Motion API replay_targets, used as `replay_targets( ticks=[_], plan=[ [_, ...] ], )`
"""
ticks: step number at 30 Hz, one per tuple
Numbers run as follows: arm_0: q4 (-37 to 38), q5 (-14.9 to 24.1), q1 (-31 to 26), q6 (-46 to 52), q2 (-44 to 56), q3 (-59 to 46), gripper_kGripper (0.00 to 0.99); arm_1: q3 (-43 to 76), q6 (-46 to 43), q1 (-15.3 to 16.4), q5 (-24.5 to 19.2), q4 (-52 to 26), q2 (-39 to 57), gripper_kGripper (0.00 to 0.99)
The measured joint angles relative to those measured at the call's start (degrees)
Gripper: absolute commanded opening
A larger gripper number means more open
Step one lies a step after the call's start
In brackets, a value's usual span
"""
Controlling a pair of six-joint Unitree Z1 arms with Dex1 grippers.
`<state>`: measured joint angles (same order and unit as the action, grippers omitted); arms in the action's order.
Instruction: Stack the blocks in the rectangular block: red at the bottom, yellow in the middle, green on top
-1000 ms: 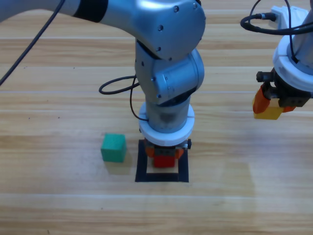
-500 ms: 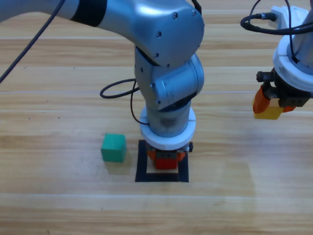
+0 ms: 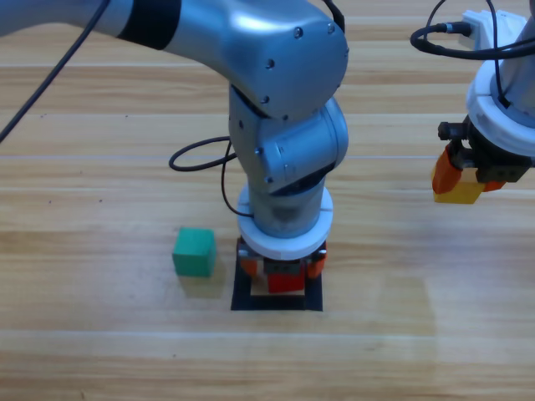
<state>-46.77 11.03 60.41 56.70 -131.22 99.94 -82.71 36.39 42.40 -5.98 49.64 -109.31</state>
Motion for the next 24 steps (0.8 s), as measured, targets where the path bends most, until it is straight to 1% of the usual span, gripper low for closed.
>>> replay_targets(
  ticks=[12,14,16,19,21,23,24],
  plan=[
    [0.0,1.06,0.01,0.02,1.57,-2.21,0.99,-0.01,-0.88,0.0,-0.05,0.0,0.0,0.0],
    [-0.42,1.52,0.02,-1.28,2.24,-0.61,0.99,-0.26,-0.91,0.02,-0.06,0.4,0.0,0.0],
    [-2.8,1.94,0.04,-2.86,3.24,2.67,0.99,-1.09,-0.91,0.19,-0.13,1.62,0.0,0.0],
    [-8.92,4.13,0.16,-4.77,7.04,9.75,0.99,-2.54,-0.91,0.96,-0.44,2.81,0.0,0.0],
    [-14.23,6.72,0.27,-4.79,11.45,14.35,0.99,-2.65,-0.91,1.76,-0.45,2.81,0.0,0.0],
    [-17.9,9.96,0.42,-4.79,18.33,14.72,0.99,-2.72,-0.95,2.98,-0.45,2.82,0.0,0.0],
    [-18.48,11.28,0.42,-4.82,21.83,13.11,0.99,-2.86,-0.99,3.6,-0.45,2.82,0.0,0.0]
  ],
)
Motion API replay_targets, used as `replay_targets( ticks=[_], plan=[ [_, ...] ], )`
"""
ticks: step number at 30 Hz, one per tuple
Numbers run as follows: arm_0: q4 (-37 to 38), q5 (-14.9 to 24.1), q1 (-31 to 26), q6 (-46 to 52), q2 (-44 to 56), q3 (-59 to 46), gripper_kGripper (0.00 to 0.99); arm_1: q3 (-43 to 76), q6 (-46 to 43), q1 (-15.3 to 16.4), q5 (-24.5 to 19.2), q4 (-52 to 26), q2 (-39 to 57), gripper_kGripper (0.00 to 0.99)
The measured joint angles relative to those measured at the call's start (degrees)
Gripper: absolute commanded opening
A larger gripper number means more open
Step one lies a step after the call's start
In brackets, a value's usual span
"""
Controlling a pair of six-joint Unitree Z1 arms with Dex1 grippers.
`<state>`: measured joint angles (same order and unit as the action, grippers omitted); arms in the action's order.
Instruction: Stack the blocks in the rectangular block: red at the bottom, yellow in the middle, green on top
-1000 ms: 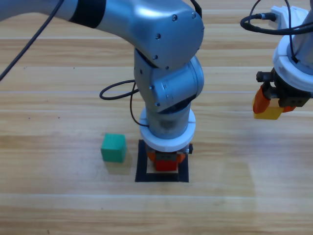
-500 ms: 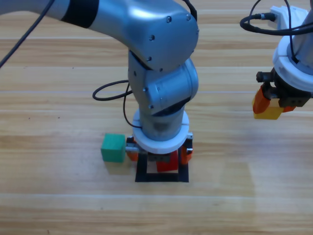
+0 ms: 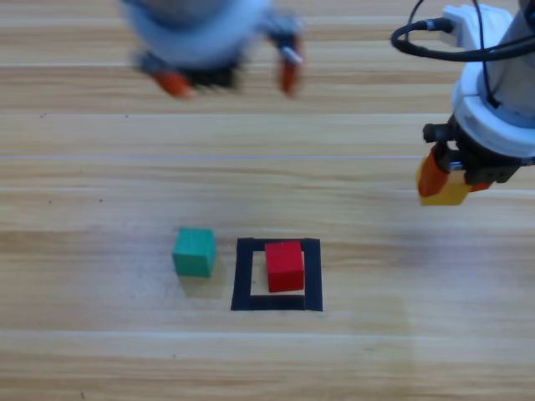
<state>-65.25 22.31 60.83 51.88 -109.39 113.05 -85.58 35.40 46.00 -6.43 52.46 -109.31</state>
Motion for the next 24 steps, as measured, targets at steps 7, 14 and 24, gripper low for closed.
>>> replay_targets(
  ticks=[7,14,24],
  plan=[
    [0.11,2.57,-6.0,-17.57,21.37,-19.24,0.963,-8.8,0.01,5.53,0.18,2.88,-2.66,0.0],
    [11.53,-0.18,-10.33,-22.52,32.45,-37.13,0.965,-18.86,1.01,9.03,0.65,7.75,-11.77,0.0],
    [14.86,-4.67,-10.74,-27.01,35.26,-41.12,0.965,-28.24,3.43,11.59,2.81,13.48,-16.51,0.0]
  ],
)
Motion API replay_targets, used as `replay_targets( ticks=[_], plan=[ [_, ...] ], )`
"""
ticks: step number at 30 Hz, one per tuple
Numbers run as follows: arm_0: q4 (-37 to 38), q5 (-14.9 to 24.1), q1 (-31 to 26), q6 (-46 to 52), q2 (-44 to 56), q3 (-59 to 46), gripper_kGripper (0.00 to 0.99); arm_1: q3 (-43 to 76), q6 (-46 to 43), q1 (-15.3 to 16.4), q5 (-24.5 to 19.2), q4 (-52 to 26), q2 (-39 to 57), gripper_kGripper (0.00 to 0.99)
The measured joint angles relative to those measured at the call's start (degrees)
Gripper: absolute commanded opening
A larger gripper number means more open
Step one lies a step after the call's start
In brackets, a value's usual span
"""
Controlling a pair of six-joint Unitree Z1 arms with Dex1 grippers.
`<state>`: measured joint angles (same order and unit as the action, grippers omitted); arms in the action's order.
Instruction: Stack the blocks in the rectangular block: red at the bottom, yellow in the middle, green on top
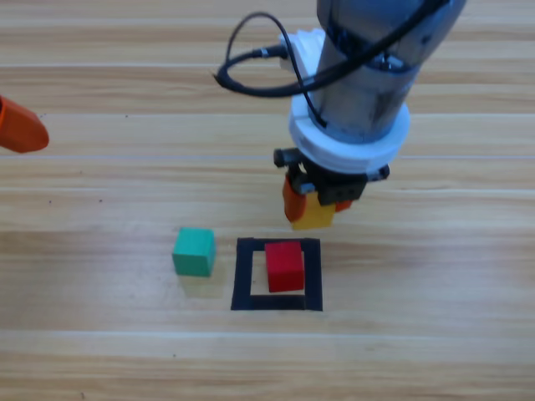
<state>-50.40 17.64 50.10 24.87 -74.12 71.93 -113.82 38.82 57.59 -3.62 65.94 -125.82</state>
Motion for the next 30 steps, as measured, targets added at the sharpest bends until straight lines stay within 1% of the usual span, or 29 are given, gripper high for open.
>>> replay_targets(
  ticks=[4,5,8,13,23,30],
  plan=[
    [0.77,-0.11,0.0,-0.01,1.1,-1.66,0.965,-5.41,1.0,0.0,0.25,3.61,-1.19,0.0],
    [1.5,-0.2,-0.01,0.0,1.2,-2.28,0.965,-8.04,2.03,0.01,0.69,4.57,-2.87,0.0],
    [2.83,-0.83,-0.02,0.04,1.24,-3.43,0.965,-10.24,2.77,0.06,2.42,6.39,-5.64,0.0],
    [4.52,-2.17,-0.06,0.06,1.67,-5.36,0.966,-10.74,3.52,0.23,2.8,6.93,-8.0,0.0],
    [6.95,-3.27,-0.07,0.08,2.45,-7.68,0.966,-11.05,4.73,0.34,2.84,6.93,-8.25,0.0],
    [8.1,-3.52,-0.07,0.12,2.48,-9.21,0.966,-11.6,4.73,0.35,2.84,6.93,-10.63,0.0]
  ],
)
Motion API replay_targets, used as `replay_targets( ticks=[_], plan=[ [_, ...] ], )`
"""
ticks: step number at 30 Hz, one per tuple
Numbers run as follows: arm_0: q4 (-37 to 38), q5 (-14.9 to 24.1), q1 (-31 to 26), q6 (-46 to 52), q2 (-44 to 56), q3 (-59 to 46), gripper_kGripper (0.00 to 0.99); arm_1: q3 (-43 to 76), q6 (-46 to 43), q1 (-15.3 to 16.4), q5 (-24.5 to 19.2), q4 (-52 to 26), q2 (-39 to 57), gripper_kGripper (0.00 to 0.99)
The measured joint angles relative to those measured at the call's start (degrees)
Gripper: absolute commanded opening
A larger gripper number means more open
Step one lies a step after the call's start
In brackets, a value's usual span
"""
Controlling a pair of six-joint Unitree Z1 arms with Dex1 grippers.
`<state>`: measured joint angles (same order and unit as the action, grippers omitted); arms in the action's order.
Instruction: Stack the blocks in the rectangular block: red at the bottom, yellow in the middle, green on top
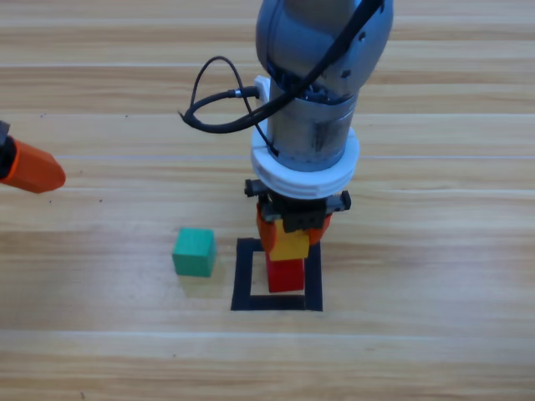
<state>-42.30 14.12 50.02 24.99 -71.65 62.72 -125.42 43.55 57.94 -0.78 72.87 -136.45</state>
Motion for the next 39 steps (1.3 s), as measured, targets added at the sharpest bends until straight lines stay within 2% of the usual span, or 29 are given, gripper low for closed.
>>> replay_targets(
  ticks=[37,38,39],
  plan=[
    [1.3,-0.48,-0.66,0.0,0.12,-1.1,0.966,-1.64,0.0,0.04,0.0,0.0,-2.52,0.0],
    [1.56,-0.56,-0.68,0.0,0.12,-1.1,0.966,-1.64,0.0,0.04,0.0,0.0,-2.52,0.064],
    [1.69,-0.66,-0.7,0.0,0.12,-1.1,0.966,-1.64,0.0,0.04,0.0,0.0,-2.52,0.301]
  ],
)
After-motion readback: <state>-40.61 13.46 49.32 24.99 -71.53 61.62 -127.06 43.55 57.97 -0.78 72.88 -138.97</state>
